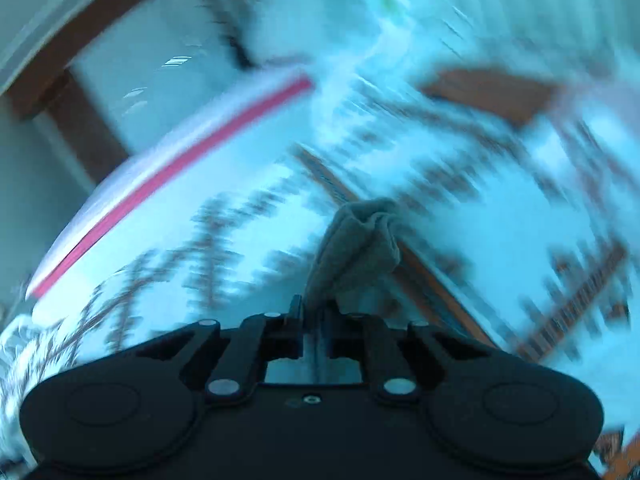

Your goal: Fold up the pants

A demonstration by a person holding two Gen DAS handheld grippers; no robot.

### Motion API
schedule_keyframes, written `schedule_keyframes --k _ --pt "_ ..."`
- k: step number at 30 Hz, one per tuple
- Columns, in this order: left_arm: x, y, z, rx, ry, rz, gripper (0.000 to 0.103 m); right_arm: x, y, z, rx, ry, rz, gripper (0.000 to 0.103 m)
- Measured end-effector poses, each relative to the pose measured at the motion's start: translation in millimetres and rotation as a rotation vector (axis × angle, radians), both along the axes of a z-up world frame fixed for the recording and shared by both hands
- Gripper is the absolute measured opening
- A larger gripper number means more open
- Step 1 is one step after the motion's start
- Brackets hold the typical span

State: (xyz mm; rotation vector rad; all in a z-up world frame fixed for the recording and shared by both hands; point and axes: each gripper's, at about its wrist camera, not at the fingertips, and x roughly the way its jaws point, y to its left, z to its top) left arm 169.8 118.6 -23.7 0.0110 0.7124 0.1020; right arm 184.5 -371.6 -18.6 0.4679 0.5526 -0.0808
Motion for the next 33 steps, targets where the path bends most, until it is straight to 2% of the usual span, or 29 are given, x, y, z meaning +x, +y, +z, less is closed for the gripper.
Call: schedule_keyframes --k 4,6,8,9,11,12,13,14,15,16,19,22,23,24,25,26,27,29,30,31,32,33 --pt "-15 50 7 -0.032 -0.004 0.097 0.103 8 93 53 -0.151 -0.142 0.189 0.001" --pt "-22 70 4 -0.049 0.006 0.13 0.103 10 142 62 -0.177 -0.18 0.296 0.001" --pt "-28 84 2 -0.053 0.018 0.154 0.103 9 186 56 -0.167 -0.175 0.394 0.002" --pt "-30 90 2 -0.061 0.017 0.165 0.103 8 208 49 -0.165 -0.172 0.459 0.007" --pt "-32 99 0 -0.076 0.018 0.185 0.103 0 253 26 -0.166 -0.164 0.657 0.03" --pt "-32 101 0 -0.083 0.017 0.19 0.103 0 275 10 -0.184 -0.095 0.775 0.06" --pt "-33 104 -1 -0.092 0.016 0.195 0.103 -2 295 -5 -0.241 -0.013 0.829 0.05" --pt "-33 105 -1 -0.098 0.014 0.196 0.103 -8 303 -14 -0.278 0.004 0.831 0.038" --pt "-34 104 -1 -0.107 0.01 0.191 0.103 -13 303 -20 -0.265 0.007 0.843 0.031" --pt "-34 102 0 -0.112 0.004 0.182 0.103 -13 300 -22 -0.241 0.021 0.855 0.032" --pt "-31 91 1 -0.116 -0.006 0.137 0.103 -17 285 -17 -0.259 0.02 0.814 0.032" --pt "-22 76 0 -0.116 0.0 0.102 0.103 -20 256 -14 -0.217 -0.017 0.691 0.034" --pt "-20 72 0 -0.113 0.002 0.092 0.103 -16 247 -17 -0.219 0.003 0.637 0.034" --pt "-17 66 0 -0.111 0.005 0.082 0.103 -10 240 -25 -0.243 0.067 0.58 0.036" --pt "-15 62 0 -0.11 0.007 0.074 0.103 -1 234 -39 -0.262 0.174 0.556 0.036" --pt "-14 59 -1 -0.107 0.01 0.069 0.103 4 226 -47 -0.238 0.227 0.59 0.036" --pt "-12 55 -2 -0.105 0.017 0.065 0.103 2 216 -43 -0.208 0.182 0.591 0.031" --pt "-9 51 -3 -0.099 0.026 0.057 0.103 -4 193 -25 -0.141 0.085 0.513 0.035" --pt "-8 49 -3 -0.095 0.026 0.053 0.103 -6 182 -19 -0.122 0.035 0.485 0.032" --pt "-7 48 -4 -0.093 0.027 0.053 0.103 -3 174 -20 -0.125 0.038 0.45 0.033" --pt "-6 48 -4 -0.093 0.03 0.054 0.103 5 169 -28 -0.136 0.105 0.429 0.033" --pt "-5 48 -5 -0.096 0.034 0.058 0.103 19 168 -42 -0.137 0.22 0.442 0.028"
